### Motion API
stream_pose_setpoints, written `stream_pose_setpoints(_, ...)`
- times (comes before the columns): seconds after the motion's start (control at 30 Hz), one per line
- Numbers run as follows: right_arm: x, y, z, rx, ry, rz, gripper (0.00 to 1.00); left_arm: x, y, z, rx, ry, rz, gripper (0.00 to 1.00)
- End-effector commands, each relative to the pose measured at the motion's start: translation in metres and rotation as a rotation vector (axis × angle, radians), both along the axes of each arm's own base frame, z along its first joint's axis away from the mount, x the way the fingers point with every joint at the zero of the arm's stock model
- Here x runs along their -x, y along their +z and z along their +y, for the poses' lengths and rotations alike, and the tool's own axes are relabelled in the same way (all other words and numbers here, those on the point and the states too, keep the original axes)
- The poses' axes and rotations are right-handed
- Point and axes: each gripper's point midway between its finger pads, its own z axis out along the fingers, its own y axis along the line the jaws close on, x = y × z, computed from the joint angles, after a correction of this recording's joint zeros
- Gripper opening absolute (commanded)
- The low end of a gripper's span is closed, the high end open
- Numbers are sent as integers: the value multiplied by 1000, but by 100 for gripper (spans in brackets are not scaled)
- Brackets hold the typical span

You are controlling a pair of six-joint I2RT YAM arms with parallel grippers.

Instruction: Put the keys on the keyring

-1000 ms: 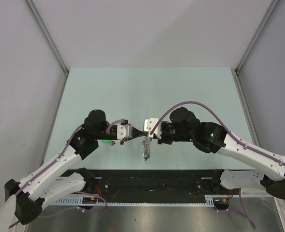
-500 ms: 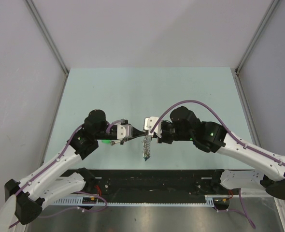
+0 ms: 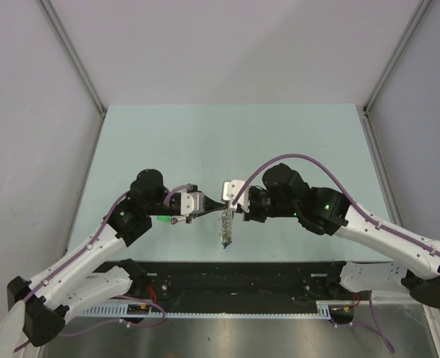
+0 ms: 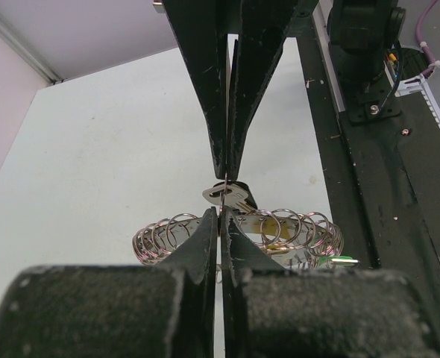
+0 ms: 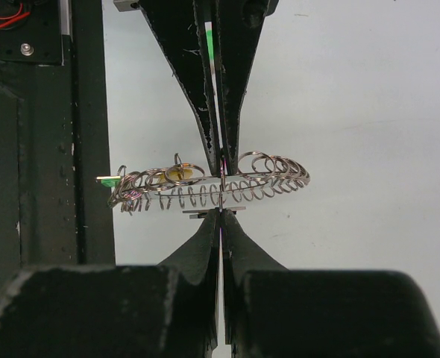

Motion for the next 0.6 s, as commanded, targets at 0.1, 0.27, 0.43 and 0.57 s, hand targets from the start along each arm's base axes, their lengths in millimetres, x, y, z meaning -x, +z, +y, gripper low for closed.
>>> stream_pose_setpoints(0.1, -3, 8, 5, -32, -6, -1, 0, 5, 18, -3, 49, -37, -65, 0)
stream_pose_setpoints(0.27, -2, 8, 6, -35, 1, 4, 0, 6, 18, -3, 49, -45, -63, 0)
stream_pose_setpoints(0.43, -1, 9, 8, -44, 11, 6, 0, 5, 17, -3, 48, -44, -63, 0)
stream_pose_setpoints(0.57, -1, 11, 9, -51, 17, 6, 0, 6, 17, -4, 48, -46, -60, 0)
